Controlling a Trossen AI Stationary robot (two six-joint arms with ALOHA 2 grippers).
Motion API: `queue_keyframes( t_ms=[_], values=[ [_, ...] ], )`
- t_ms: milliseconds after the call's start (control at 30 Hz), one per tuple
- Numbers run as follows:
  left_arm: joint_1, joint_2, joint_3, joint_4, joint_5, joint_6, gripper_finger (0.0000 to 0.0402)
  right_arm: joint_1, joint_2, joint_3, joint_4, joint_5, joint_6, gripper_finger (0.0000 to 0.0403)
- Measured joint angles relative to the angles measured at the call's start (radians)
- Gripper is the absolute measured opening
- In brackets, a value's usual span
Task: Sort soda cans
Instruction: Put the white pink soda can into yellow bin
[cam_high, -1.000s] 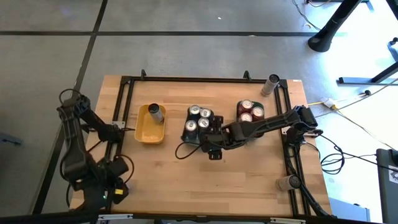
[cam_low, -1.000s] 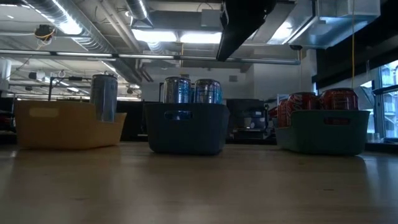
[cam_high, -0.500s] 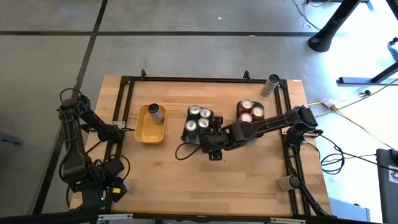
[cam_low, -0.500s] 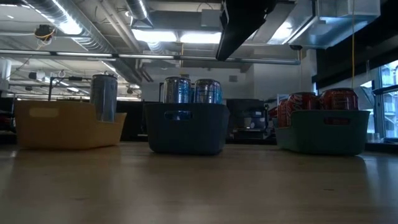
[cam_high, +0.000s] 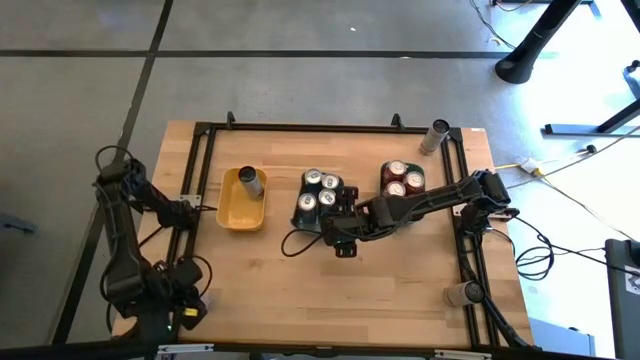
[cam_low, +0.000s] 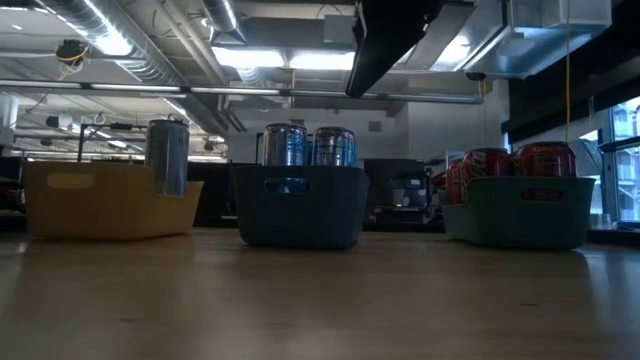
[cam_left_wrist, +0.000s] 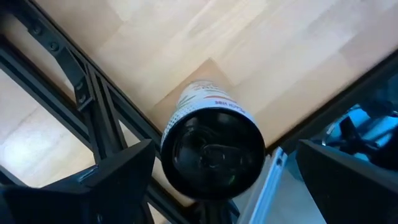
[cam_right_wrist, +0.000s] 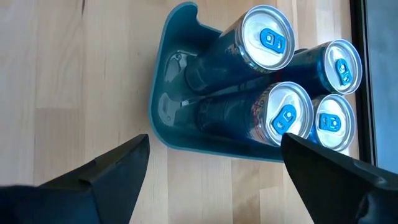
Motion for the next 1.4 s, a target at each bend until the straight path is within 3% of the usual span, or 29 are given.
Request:
queue_keyframes(
  t_ms=[500,733,933,1033,1267,1400],
  values=[
    [-0.021,0.046,-0.003,0.012,0.048,-0.039,0.0376,0.0,0.001,0.0,0.032,-0.03,-0.016,0.036],
    [-0.039,0.044,-0.109,0.114,0.049,-0.05,0.0376,0.0,0.001,0.0,0.032,-0.03,-0.017,0.036],
    [-0.024,0.042,-0.118,0.131,0.048,-0.024,0.0372,0.0,0.001,0.0,0.031,-0.046,-0.017,0.036],
    [-0.021,0.042,-0.118,0.132,0.048,-0.009,0.0346,0.0,0.001,0.0,0.034,-0.047,-0.017,0.036],
    [-0.009,0.042,-0.118,0.13,0.05,0.043,0.0237,0.0,0.001,0.001,-0.014,-0.072,-0.016,0.036],
    [0.027,0.042,-0.112,0.128,0.049,0.108,0.0234,0.0,0.001,0.001,-0.086,-0.054,0.007,0.036]
  ],
)
